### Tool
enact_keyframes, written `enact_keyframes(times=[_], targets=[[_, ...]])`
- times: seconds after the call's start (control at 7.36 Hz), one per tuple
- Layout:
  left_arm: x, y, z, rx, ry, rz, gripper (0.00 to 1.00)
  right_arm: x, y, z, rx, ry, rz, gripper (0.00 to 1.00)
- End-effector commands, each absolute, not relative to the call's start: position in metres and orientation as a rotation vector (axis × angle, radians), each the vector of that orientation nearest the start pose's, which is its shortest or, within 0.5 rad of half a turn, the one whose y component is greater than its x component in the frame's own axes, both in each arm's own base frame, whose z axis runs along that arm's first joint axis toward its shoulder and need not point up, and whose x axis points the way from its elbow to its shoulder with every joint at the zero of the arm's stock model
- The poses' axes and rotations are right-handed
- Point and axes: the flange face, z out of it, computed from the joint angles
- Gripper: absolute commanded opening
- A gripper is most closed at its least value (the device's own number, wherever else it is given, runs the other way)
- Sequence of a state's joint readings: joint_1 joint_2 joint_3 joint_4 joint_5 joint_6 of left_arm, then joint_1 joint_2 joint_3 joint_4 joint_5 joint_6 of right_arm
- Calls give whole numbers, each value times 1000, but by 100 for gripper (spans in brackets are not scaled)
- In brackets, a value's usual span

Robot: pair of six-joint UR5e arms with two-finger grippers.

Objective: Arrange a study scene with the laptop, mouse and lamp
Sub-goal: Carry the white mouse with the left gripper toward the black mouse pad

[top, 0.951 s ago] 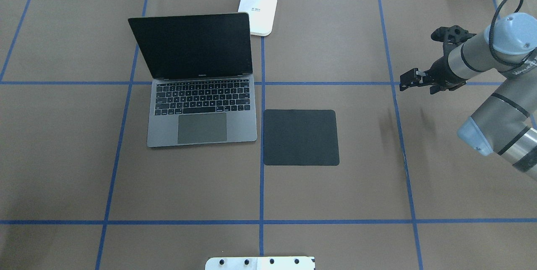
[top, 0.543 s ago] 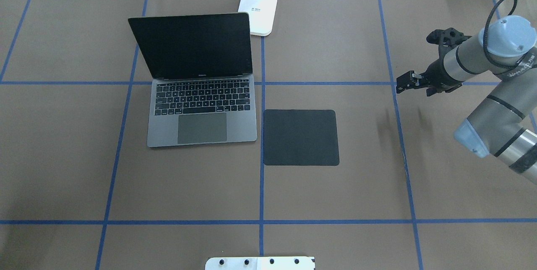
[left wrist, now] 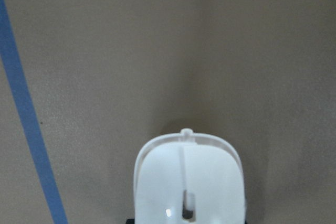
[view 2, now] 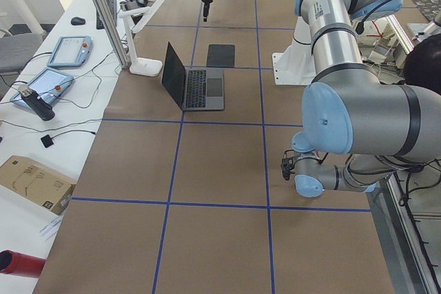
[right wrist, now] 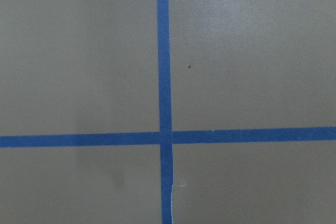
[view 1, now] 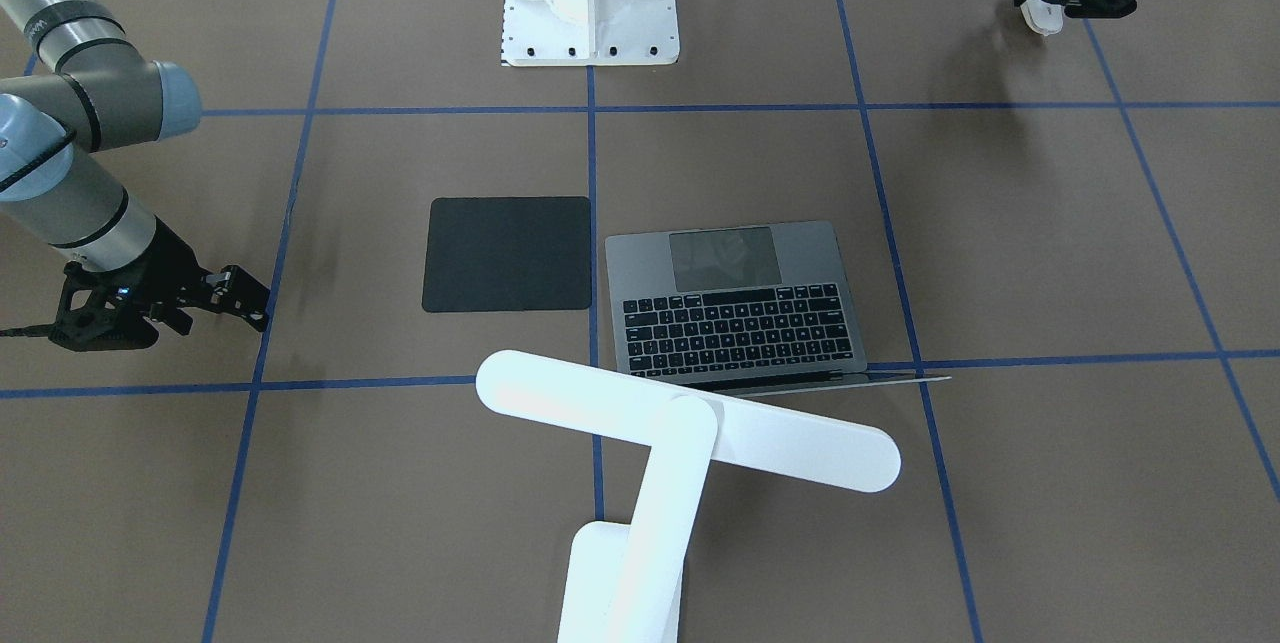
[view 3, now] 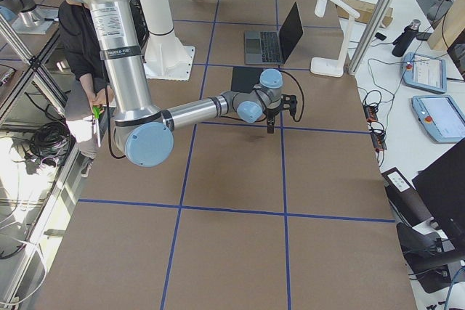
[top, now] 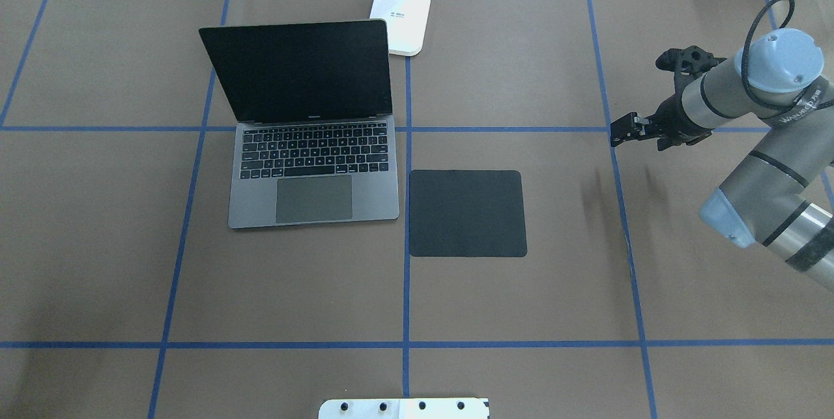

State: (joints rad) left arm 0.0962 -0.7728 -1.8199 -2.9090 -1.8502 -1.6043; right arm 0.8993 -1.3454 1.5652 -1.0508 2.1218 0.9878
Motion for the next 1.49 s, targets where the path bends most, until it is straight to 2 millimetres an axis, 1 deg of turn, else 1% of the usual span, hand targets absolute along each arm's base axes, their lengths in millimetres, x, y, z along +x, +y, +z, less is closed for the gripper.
enact_keyframes(times=[0.0,0.14,0.27,0.41,0.54,0.68,0.82,0.95,1.09,1.22,1.36], targets=[[189,-94,592,-337,889,109,47,-316,-526,487,97,-885,88,100],[200,-99,569,-363,946,93,46,-318,-526,488,96,-883,82,100],[210,-110,559,-386,984,57,45,-320,-528,488,99,-883,76,100],[225,-121,548,-411,982,29,44,-320,-528,489,98,-880,77,100],[255,-136,526,-406,974,-7,44,-323,-527,489,94,-879,75,100],[274,-157,502,-414,982,-49,44,-325,-530,488,93,-880,75,100],[295,-184,480,-406,1005,-89,44,-328,-534,495,84,-871,76,100],[320,-207,460,-388,1001,-120,43,-329,-535,495,83,-872,75,100],[347,-237,427,-381,997,-159,43,-329,-535,494,84,-876,75,100],[374,-270,381,-373,1004,-194,43,-328,-535,495,82,-875,76,100],[406,-295,331,-361,1015,-207,43,-326,-535,496,80,-875,79,100]])
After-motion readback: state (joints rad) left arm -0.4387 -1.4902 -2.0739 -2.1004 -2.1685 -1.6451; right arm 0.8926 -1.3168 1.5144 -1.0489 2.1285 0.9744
